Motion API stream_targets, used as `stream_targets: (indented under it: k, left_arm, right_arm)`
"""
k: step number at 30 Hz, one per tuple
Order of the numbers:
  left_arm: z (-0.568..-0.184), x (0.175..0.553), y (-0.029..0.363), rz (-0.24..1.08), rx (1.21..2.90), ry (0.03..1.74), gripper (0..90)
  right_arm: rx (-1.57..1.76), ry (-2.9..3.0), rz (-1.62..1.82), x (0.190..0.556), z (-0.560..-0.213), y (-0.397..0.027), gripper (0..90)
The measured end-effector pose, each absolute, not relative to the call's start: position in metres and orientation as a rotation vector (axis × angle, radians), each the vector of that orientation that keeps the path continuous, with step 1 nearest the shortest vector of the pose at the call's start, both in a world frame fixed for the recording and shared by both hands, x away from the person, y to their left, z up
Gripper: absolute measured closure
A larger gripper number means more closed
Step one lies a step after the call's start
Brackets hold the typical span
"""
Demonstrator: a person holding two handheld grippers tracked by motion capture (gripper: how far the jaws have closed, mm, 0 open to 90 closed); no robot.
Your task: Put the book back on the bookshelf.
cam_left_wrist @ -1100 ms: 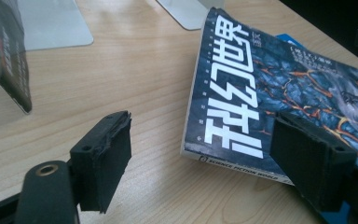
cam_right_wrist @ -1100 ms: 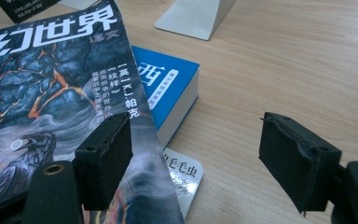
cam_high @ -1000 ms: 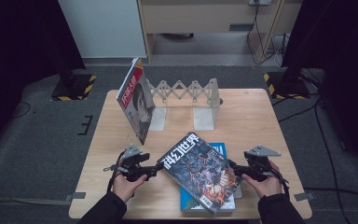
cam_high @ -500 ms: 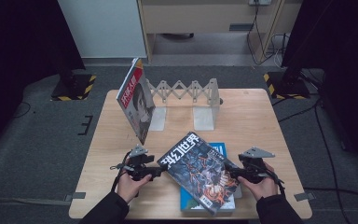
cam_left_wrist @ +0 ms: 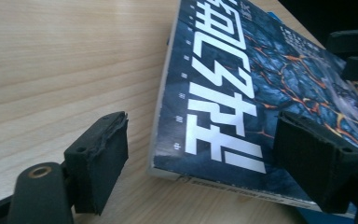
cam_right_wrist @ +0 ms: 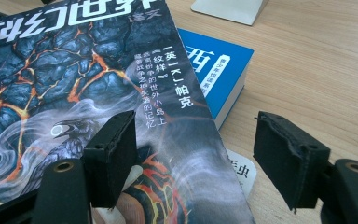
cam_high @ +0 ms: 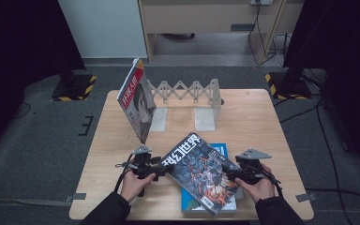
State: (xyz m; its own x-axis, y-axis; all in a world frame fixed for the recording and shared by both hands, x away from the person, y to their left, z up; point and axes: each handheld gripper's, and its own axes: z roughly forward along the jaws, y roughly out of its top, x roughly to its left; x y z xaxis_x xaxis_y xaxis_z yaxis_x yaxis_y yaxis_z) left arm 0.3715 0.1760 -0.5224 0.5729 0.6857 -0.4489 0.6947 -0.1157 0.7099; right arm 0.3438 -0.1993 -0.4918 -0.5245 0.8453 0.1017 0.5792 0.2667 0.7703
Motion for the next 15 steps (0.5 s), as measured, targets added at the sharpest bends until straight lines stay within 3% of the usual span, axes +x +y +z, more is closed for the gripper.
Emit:
stream_targets:
  k: [10,15]
  left_arm:
    - [-0.5286,0.3731,0.1693,-0.169,1.804,1.105,17.8]
    - [-0.5259,0.3726,0.1716,-0.165,1.797,1.106,21.7]
  right_arm:
    - [1.299,2.211,1.137,0.3439,-0.4932,-0.1999,30.2]
    - [1.304,2.207,1.140,0.3439,-0.4934,-0.1993,30.2]
